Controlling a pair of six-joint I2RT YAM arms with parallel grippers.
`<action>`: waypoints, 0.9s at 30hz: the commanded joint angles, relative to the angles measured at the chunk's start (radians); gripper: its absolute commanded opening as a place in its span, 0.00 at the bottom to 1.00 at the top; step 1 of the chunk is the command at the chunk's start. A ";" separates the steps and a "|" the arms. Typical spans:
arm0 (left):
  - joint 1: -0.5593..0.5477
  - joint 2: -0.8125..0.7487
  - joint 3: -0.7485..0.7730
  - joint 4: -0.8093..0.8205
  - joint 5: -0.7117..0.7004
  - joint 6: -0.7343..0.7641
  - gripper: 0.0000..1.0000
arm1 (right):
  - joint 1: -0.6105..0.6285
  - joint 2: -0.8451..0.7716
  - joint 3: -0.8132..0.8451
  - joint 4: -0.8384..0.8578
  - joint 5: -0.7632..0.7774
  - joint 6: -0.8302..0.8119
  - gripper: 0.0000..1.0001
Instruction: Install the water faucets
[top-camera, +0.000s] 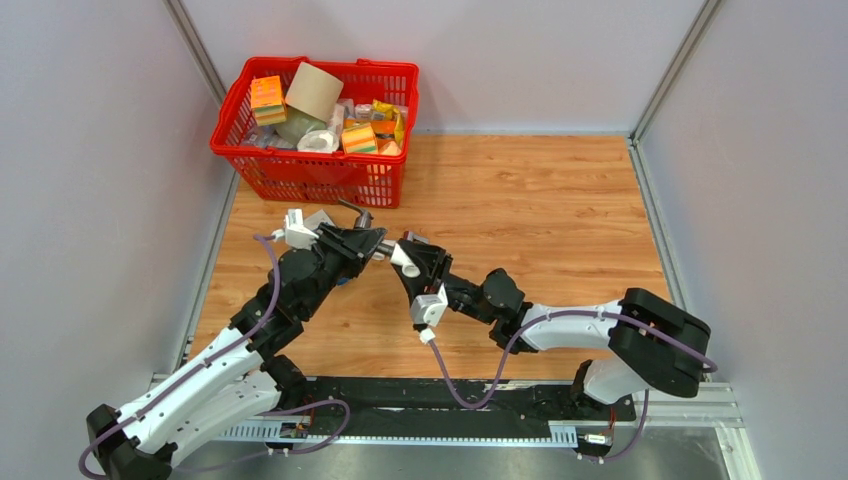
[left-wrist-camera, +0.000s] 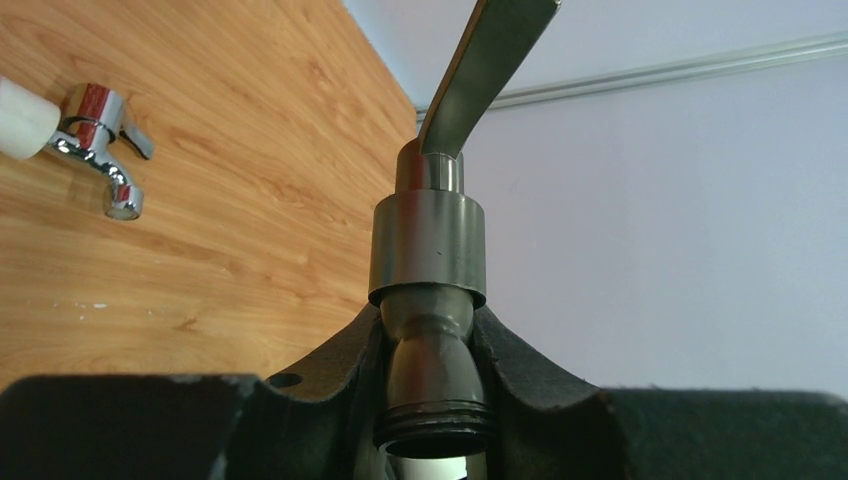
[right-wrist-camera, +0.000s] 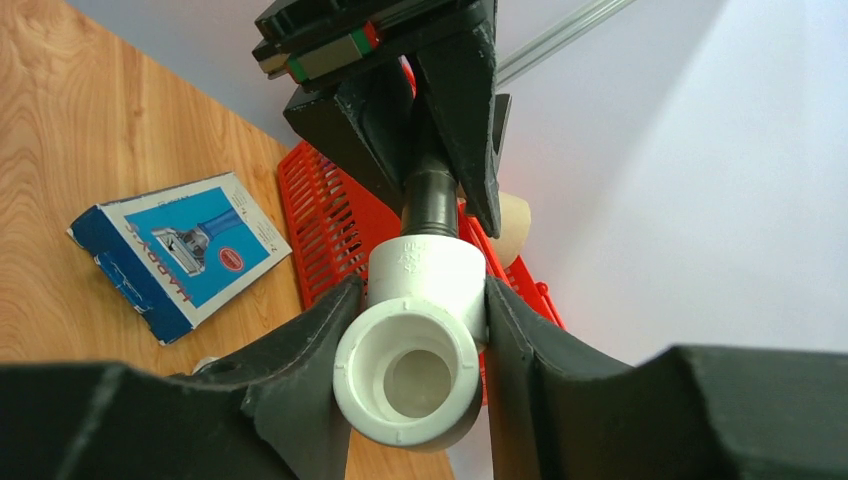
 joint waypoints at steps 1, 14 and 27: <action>-0.001 -0.041 0.002 0.190 0.042 0.067 0.00 | -0.010 -0.064 0.064 -0.080 -0.099 0.147 0.11; -0.001 -0.165 -0.011 0.159 -0.010 0.322 0.45 | -0.078 -0.167 0.144 -0.284 -0.158 0.353 0.00; 0.130 -0.234 0.104 -0.184 0.176 0.502 0.61 | -0.105 -0.205 0.145 -0.329 -0.098 0.266 0.00</action>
